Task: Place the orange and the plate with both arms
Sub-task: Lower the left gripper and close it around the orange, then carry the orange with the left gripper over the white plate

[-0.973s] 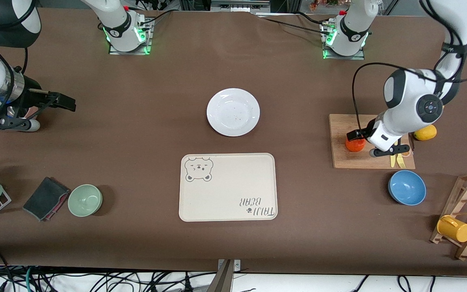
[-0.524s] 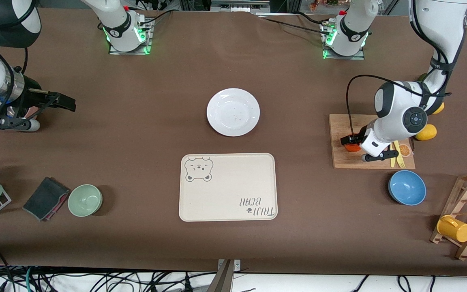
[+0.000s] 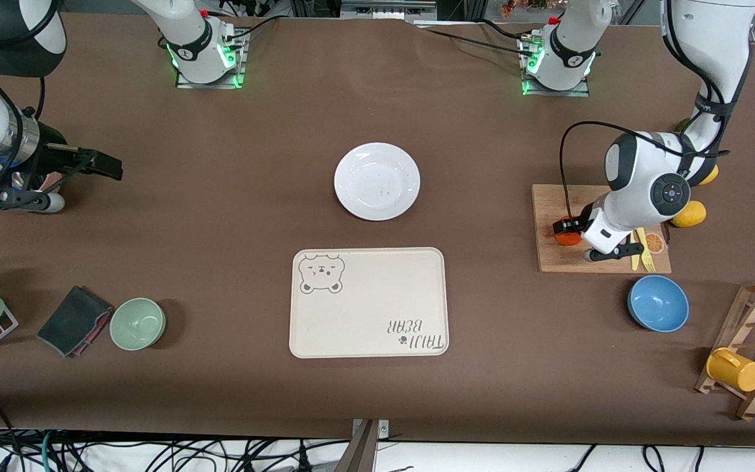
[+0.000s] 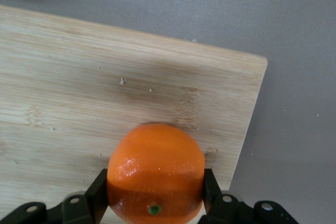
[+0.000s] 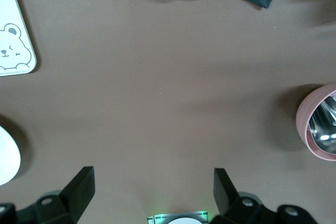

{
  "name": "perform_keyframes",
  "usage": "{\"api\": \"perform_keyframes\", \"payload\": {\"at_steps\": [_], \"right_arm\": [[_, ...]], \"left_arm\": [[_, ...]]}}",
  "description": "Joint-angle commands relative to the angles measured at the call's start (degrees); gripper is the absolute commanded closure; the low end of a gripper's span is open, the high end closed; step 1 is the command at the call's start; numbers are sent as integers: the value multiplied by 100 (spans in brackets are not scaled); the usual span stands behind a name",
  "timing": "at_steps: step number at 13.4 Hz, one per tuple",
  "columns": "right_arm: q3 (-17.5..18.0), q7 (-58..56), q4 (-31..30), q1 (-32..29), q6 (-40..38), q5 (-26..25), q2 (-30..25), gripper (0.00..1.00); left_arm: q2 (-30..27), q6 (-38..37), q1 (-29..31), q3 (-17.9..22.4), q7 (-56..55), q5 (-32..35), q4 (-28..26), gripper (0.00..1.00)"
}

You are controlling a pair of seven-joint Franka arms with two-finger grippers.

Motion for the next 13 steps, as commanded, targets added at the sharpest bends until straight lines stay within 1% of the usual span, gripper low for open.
{"api": "perform_keyframes", "payload": {"at_steps": [1,3,4,5,6,7,8,11,13], "right_arm": [[20,3,-19,-18,2,58,-67,0],[20,3,-19,-18,2,58,-68,0],[20,3,-19,-18,2,58,-67,0],[20,3,-19,-18,2,58,-67,0],[20,3,-19,-18,2,58,-67,0],[20,3,-19,-18,2,58,-76,0],[20,3,-19,-18,2,58,-68,0],[20,3,-19,-18,2,58,-67,0],[20,-5,-19,-18,-7,57,-67,0]], "left_arm": [[-308,-179,-25,-45,56,-88,133,100],[-642,-180,-85,-413,-6,-141,151,100],[-748,-189,-278,-502,-206,-149,178,100],[-758,-189,-471,-616,-487,-150,265,100],[-697,-180,-612,-843,-838,-150,335,100],[-610,-162,-770,-1046,-1259,-150,440,100],[-487,-154,-1146,-1143,-1663,-150,616,100],[5,-145,-2166,-1153,-2525,-150,1336,100],[461,-162,-2948,-1144,-3403,-97,1950,100]]}}
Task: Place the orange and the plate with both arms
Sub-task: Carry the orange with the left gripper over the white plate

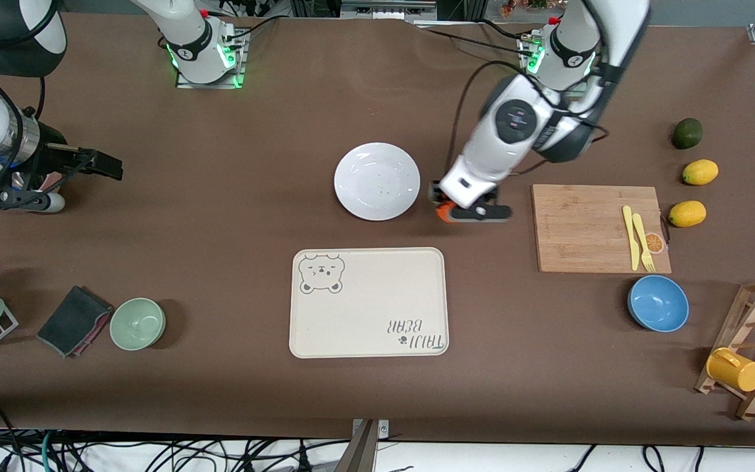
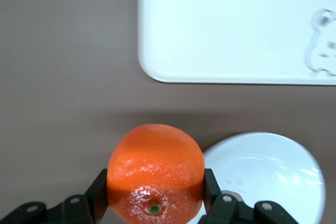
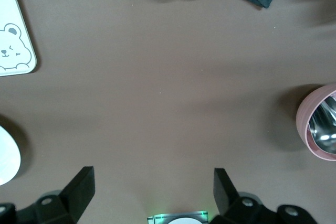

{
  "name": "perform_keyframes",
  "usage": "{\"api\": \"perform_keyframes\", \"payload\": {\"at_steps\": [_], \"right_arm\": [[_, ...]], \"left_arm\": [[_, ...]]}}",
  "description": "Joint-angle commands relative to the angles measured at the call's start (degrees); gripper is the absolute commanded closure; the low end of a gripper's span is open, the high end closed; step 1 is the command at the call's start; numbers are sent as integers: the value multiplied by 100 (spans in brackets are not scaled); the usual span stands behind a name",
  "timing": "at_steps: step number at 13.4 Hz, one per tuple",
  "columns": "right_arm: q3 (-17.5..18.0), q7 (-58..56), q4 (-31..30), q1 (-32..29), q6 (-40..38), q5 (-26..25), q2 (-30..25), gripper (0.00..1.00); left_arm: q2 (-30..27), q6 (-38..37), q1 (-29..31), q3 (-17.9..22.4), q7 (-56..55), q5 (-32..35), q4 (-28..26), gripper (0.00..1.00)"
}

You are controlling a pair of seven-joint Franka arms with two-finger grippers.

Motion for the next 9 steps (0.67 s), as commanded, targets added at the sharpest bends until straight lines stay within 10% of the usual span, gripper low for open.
{"api": "perform_keyframes", "payload": {"at_steps": [1,9], "right_arm": [[20,3,-19,-19,-7,57,-68,0],[20,-5,-19,-19,-7,57,-68,0]], "left_arm": [[794,-103,-863,101,-899,-65,934,100],[1586,-59,-1349,154,-1175,-47,1191,93]]}}
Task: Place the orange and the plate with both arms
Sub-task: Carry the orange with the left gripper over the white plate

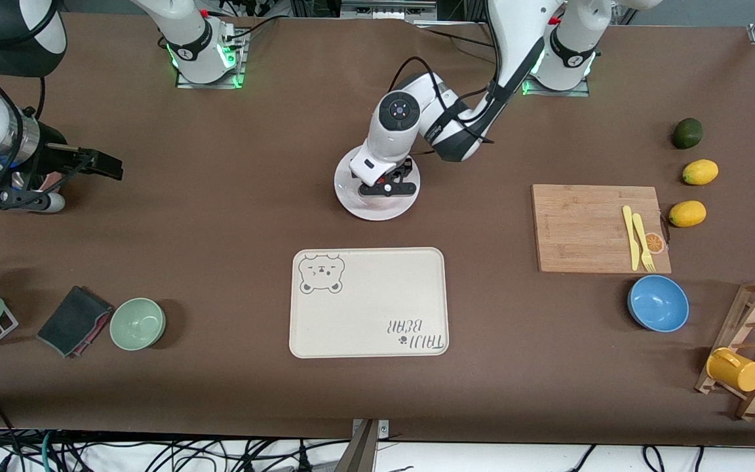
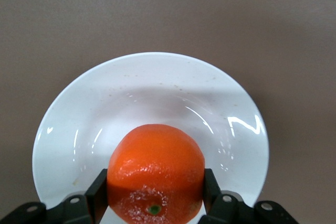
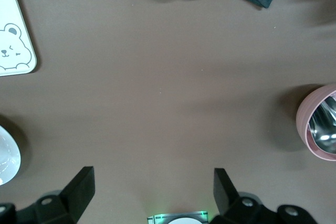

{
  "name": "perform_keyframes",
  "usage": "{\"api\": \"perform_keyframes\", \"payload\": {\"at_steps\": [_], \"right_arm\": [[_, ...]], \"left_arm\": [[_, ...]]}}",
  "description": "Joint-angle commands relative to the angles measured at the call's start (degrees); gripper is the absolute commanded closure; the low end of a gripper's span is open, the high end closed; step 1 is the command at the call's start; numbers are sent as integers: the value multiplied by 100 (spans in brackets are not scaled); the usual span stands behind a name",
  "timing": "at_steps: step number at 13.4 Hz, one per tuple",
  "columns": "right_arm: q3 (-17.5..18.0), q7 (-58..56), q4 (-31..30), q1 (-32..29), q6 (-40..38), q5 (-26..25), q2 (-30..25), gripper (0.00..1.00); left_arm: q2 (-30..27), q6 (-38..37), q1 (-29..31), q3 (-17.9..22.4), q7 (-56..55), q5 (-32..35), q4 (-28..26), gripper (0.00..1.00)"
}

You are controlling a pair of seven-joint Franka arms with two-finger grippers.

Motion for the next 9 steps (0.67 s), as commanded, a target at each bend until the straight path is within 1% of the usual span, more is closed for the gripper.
{"api": "perform_keyframes", "payload": {"at_steps": [1,3,4,5,8,9], "right_arm": [[20,-5,-20,-19,-7,56,-67,0],[20,-5,-20,-19,-7,56,-67,0],[20,4,-20,-19,-15,56,-67,0],[20,4,-20,-19,-16,56,-67,0],[20,-5,-20,-19,-7,56,-67,0],[20,-5,-20,-19,-15,56,-67,0]], "left_arm": [[197,-64,-110,75,-18,-47,172,73],[197,-73,-137,75,-175,-47,129,28],[180,-108,-145,75,-367,-38,120,2],[119,-152,-137,84,-439,-30,102,0],[-136,-459,-49,84,-431,-29,102,0],[-320,-582,134,84,-387,-29,102,0]]}}
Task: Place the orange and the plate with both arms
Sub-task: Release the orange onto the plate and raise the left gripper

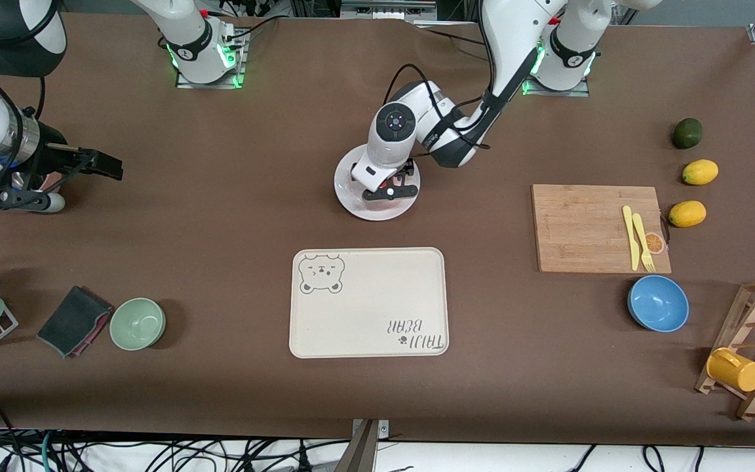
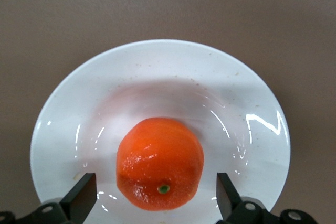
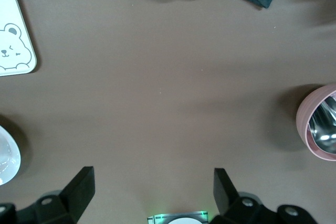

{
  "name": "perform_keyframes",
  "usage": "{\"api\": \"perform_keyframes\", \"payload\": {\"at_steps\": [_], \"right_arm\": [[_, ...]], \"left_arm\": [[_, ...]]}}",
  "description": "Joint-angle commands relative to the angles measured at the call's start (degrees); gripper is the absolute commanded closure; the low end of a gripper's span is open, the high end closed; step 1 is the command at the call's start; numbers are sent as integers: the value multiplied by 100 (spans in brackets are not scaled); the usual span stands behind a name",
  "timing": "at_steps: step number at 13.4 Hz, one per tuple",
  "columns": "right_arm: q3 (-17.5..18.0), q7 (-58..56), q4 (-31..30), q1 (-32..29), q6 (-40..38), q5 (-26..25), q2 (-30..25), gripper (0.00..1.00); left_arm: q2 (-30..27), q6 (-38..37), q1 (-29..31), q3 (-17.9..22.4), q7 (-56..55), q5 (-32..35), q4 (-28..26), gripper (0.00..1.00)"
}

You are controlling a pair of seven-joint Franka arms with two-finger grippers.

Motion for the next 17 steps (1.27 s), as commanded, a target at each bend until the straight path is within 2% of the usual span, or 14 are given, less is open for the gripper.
{"api": "perform_keyframes", "payload": {"at_steps": [1,5,6,8,10,11,13,15,17], "right_arm": [[20,-5,-20,-20,-15,56,-59,0],[20,-14,-20,-20,-15,65,-50,0],[20,-23,-20,-28,-15,204,-24,0],[11,-32,-20,-46,-76,888,143,0],[37,-32,-81,-11,-103,1128,310,0],[89,-49,-186,-2,-68,1407,432,0],[143,-102,-728,-2,325,2373,399,0],[273,-320,-1457,7,843,2508,215,0],[511,-671,-2458,7,1711,2639,-197,0]], "left_arm": [[-688,-488,445,45,49,-30,-82,0],[-2208,-622,1938,28,971,-47,-863,0],[-2551,-674,2351,19,1495,-47,-996,0],[-3158,-1365,3116,-8,2840,-56,-1041,0],[-3650,-1946,3715,10,3222,-47,-1006,0],[-3861,-2314,3813,88,3319,-47,-1006,0],[-4196,-2852,3849,683,3643,-38,-997,0],[-4277,-3230,3849,1212,4127,-47,-814,0],[-4268,-3381,3805,1275,4041,-47,-689,0]]}}
